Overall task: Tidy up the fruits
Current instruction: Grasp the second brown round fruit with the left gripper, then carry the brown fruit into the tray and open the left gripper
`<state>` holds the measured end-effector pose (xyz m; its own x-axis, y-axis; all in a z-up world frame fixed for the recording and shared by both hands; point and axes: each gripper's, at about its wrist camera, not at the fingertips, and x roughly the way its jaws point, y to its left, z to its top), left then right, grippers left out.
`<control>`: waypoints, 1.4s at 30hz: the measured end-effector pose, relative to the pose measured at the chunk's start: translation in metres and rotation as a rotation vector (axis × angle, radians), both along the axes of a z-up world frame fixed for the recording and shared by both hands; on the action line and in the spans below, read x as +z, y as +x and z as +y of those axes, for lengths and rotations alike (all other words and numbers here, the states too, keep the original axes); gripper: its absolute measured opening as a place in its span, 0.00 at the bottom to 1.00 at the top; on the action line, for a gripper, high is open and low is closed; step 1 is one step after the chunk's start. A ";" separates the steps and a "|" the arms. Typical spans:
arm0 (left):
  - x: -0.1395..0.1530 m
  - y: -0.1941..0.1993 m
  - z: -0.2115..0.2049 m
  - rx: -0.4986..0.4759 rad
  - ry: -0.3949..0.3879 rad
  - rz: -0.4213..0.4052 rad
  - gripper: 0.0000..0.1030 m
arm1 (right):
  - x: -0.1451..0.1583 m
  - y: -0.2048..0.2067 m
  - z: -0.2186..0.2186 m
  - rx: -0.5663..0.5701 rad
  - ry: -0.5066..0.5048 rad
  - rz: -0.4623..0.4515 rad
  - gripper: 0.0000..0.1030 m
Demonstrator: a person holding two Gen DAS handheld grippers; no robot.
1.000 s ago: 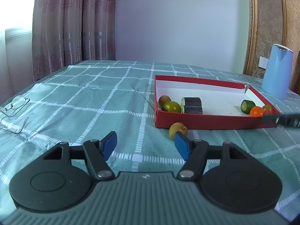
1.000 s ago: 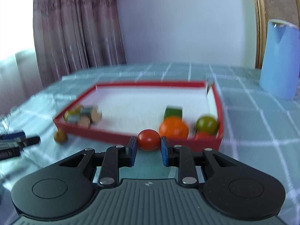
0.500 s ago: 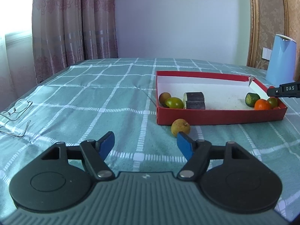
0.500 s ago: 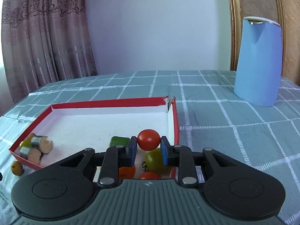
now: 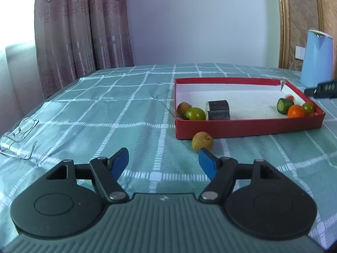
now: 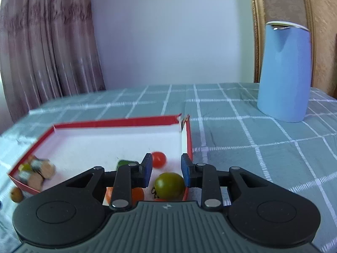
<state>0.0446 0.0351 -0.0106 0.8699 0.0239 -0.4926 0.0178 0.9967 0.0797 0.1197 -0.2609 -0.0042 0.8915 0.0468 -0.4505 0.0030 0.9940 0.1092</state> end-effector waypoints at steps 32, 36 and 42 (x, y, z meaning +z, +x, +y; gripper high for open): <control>0.028 0.042 -0.063 -0.115 0.044 0.019 0.25 | -0.011 -0.077 -0.015 0.085 0.178 -0.113 0.27; 0.035 0.051 -0.079 -0.101 0.062 -0.008 0.25 | -0.020 -0.079 -0.009 0.093 0.168 -0.092 0.28; 0.034 0.071 -0.101 -0.090 0.083 -0.016 0.25 | -0.021 -0.081 -0.012 0.097 0.193 -0.094 0.28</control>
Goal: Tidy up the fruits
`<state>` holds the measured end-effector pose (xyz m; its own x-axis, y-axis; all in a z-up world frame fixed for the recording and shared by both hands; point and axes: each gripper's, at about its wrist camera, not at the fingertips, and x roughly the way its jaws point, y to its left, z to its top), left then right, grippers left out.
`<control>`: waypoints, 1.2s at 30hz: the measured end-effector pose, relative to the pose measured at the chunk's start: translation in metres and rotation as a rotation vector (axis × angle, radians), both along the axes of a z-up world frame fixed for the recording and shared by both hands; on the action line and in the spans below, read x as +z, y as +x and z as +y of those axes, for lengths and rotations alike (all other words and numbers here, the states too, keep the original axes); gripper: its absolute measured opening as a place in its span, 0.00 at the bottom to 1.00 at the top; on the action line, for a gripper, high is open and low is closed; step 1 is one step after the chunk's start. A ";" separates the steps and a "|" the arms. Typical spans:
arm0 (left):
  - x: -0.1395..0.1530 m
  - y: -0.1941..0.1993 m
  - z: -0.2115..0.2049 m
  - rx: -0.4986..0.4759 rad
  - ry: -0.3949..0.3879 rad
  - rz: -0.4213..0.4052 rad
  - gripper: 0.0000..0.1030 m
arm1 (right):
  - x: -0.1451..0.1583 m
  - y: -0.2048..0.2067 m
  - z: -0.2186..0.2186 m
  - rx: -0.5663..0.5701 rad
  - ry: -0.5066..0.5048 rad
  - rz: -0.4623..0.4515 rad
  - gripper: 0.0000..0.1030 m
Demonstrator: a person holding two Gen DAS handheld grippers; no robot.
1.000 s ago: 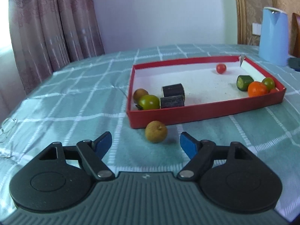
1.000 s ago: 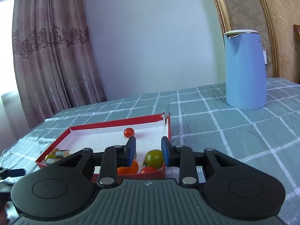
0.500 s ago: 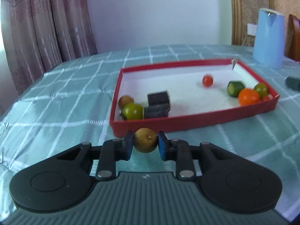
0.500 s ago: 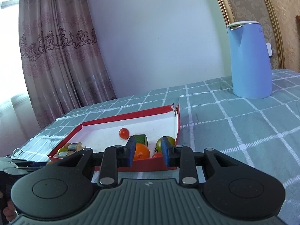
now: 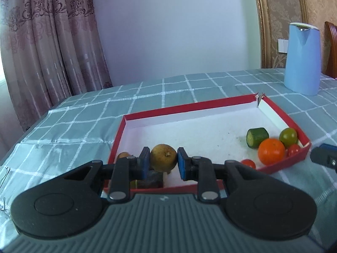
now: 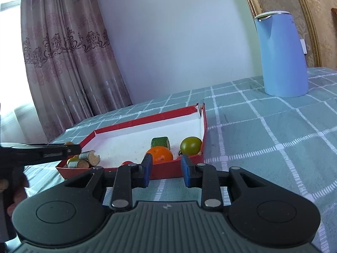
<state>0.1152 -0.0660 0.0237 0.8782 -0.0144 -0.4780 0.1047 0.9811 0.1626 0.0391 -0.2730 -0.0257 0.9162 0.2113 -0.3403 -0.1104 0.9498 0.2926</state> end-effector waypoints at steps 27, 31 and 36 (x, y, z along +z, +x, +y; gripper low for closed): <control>-0.015 0.012 -0.008 0.035 -0.014 -0.022 0.74 | -0.001 0.004 0.002 0.003 -0.003 0.014 0.29; -0.003 -0.015 -0.003 0.035 -0.021 -0.073 0.94 | 0.002 -0.003 0.019 -0.047 -0.062 0.012 0.74; 0.002 -0.048 0.004 0.033 -0.042 -0.078 0.96 | 0.010 -0.013 0.055 -0.090 -0.180 -0.025 0.80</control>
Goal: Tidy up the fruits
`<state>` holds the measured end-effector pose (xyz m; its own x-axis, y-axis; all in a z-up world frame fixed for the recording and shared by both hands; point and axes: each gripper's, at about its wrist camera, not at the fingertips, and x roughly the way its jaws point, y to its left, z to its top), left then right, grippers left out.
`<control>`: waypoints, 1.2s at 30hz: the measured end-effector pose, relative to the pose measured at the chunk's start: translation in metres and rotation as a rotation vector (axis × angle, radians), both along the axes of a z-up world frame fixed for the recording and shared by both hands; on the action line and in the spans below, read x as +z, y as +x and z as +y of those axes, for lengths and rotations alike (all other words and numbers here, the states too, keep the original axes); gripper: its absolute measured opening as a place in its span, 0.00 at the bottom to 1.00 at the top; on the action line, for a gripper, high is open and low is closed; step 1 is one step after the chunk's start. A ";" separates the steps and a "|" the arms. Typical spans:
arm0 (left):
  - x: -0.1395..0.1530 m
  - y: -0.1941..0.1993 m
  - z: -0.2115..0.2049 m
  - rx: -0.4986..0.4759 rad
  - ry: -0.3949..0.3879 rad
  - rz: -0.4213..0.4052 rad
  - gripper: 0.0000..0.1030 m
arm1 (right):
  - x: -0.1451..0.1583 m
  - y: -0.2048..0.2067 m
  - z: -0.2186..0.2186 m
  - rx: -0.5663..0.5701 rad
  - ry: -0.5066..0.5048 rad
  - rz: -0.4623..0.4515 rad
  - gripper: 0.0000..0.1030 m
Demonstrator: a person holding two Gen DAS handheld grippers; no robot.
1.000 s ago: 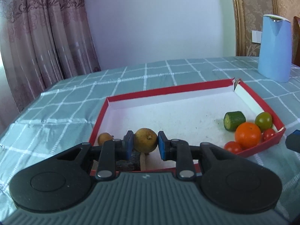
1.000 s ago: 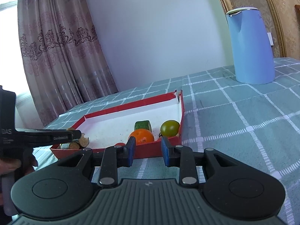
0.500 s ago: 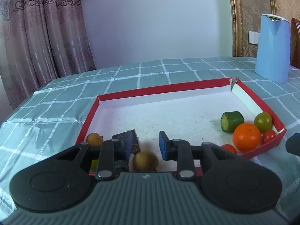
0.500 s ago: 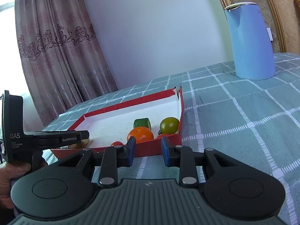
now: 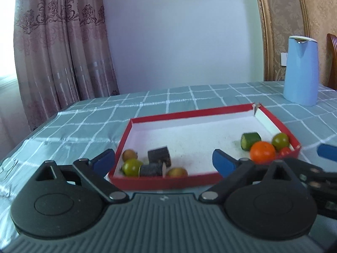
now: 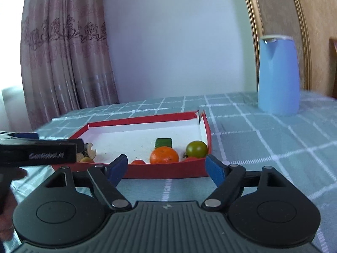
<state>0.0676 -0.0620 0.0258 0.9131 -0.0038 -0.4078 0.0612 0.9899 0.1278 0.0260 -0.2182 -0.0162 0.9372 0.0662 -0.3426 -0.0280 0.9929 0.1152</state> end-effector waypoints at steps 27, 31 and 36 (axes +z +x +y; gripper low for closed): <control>-0.004 -0.057 0.059 0.082 -0.125 0.021 1.00 | -0.006 -0.012 0.061 -0.005 -0.065 0.049 0.82; -0.004 -0.056 0.060 0.090 -0.126 0.027 1.00 | -0.006 -0.012 0.063 -0.002 -0.068 0.050 0.82; -0.005 -0.054 0.061 0.099 -0.122 0.029 1.00 | -0.007 -0.011 0.063 0.001 -0.072 0.052 0.82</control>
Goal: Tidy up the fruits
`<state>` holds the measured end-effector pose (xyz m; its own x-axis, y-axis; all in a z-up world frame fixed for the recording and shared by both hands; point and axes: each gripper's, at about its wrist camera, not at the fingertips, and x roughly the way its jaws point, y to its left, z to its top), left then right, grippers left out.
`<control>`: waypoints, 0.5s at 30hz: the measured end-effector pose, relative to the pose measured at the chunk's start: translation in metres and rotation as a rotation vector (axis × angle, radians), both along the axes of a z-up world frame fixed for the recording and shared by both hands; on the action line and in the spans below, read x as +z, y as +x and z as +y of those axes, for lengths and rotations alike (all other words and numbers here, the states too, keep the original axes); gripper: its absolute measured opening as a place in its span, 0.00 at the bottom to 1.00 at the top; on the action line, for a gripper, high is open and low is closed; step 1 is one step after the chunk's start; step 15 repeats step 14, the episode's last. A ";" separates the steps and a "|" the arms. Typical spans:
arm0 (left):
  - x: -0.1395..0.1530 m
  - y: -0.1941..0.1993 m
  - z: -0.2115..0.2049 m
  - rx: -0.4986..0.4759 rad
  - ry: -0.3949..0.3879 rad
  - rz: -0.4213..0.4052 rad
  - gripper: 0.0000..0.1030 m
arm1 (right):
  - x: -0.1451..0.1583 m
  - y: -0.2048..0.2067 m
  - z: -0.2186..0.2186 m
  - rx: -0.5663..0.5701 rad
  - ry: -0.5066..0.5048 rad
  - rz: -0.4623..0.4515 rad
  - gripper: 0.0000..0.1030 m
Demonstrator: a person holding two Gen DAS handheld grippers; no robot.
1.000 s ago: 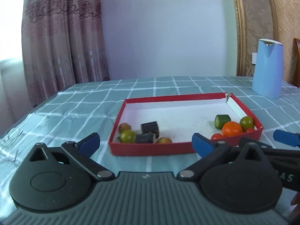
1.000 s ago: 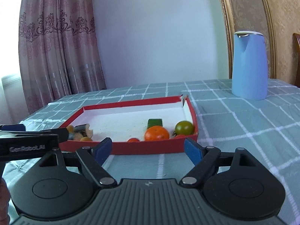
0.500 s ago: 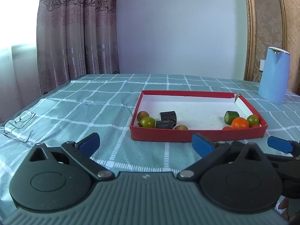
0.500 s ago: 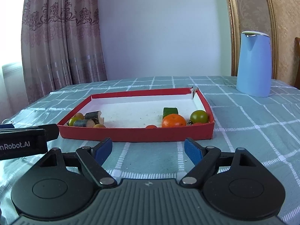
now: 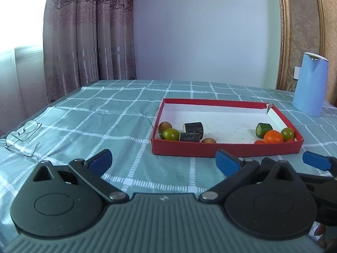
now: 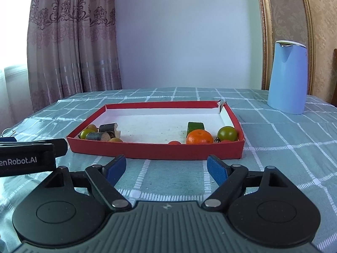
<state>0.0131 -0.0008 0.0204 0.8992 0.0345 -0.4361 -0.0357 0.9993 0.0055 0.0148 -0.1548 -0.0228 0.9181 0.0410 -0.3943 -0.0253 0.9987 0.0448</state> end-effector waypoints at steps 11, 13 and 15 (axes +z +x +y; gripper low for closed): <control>0.000 -0.001 -0.003 0.000 0.016 -0.026 1.00 | -0.001 0.001 -0.003 0.000 0.015 -0.001 0.82; 0.000 0.000 -0.003 0.006 0.017 -0.025 1.00 | -0.001 0.000 -0.003 0.000 0.014 -0.001 0.82; -0.001 0.001 -0.003 0.010 0.019 -0.025 1.00 | -0.001 0.000 -0.003 0.000 0.014 -0.001 0.82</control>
